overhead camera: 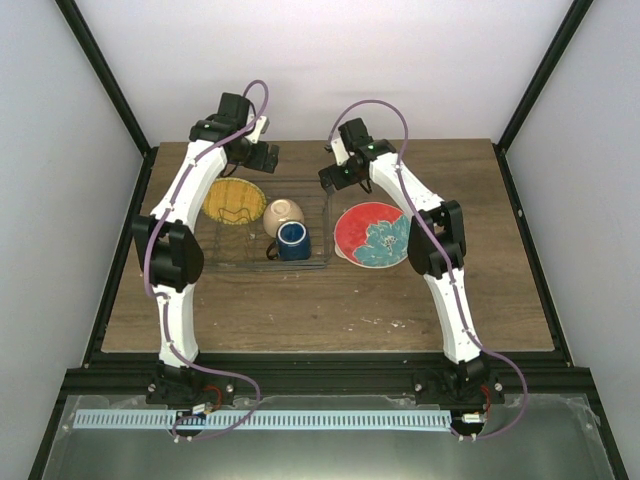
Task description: Load the mixed dishes into the dish rack
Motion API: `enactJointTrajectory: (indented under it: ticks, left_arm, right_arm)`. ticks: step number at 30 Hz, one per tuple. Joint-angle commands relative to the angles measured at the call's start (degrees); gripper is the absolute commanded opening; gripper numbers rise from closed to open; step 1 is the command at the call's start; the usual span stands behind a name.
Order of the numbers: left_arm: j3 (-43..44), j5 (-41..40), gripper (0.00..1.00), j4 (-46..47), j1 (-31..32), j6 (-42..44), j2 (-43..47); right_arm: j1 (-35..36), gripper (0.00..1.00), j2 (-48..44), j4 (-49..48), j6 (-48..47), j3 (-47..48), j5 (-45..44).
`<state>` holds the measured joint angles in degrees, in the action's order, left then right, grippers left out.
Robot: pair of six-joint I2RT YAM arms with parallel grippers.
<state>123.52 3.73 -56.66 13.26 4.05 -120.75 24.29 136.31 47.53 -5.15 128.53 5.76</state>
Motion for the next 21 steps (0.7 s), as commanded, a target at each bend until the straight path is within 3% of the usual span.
enactJointTrajectory:
  ticks: [1,14,21]
  left_arm:
    - [1.1,0.6,1.0,0.1,-0.4,-0.4,0.0]
    - [-1.3,2.0,1.0,1.9,-0.4,-0.6,2.0]
    - [-4.2,4.8,1.0,5.0,0.3,0.4,5.1]
  right_arm:
    - [-0.9,1.0,-1.4,-3.0,-2.1,-0.2,2.5]
    - [1.8,1.0,-17.5,-7.9,-8.1,-18.8,11.7]
    - [1.3,1.0,-26.0,-10.7,-6.2,-26.5,8.2]
